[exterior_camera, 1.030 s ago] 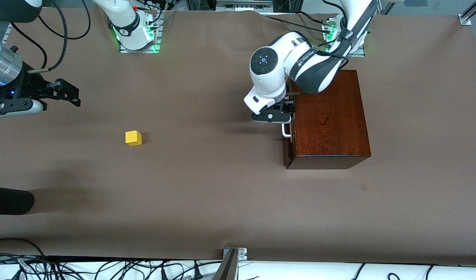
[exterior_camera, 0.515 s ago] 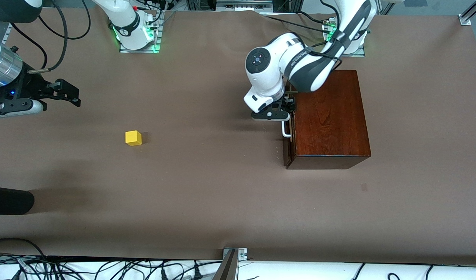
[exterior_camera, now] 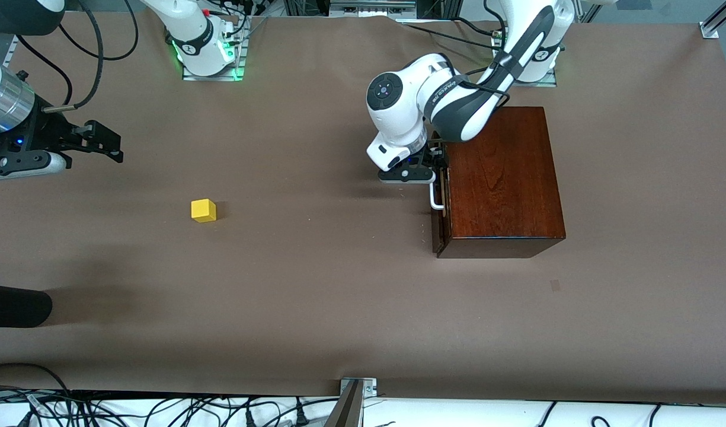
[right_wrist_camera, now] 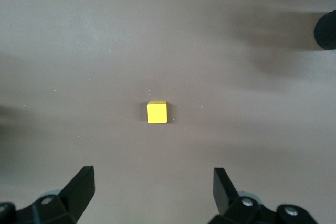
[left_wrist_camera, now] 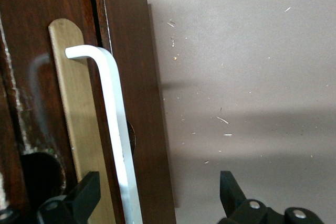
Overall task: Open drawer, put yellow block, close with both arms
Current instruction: 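Pull the drawer handle outward with the left gripper to open the drawer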
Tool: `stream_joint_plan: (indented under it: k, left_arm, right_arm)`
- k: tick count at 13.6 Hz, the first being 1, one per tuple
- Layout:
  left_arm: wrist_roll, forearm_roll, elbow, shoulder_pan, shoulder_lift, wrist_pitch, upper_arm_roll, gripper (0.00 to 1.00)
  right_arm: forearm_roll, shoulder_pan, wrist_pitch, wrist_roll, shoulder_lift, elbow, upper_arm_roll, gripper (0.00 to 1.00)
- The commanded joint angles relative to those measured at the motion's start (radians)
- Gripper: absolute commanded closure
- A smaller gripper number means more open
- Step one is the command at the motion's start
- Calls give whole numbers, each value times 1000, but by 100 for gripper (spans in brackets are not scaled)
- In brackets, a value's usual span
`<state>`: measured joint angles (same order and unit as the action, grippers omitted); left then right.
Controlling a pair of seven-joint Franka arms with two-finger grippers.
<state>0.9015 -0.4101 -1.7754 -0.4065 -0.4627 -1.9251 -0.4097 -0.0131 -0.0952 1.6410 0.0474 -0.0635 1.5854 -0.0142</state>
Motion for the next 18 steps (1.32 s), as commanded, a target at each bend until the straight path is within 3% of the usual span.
stream_joint_plan:
  k: [1,11,18]
  left_arm:
    - [48,-39,-1,-8,-37,-18,2,0]
    - [162,-131,10,-55,-69,-18,2,0]
    - [166,-110,114,-110,-120,-63,0,0]
  right_arm:
    - [1,8,-21,6,-9,-22,5,0]
    - [1,8,-21,6,-9,-22,5,0]
    - [-1,8,-21,6,-9,-22,5,0]
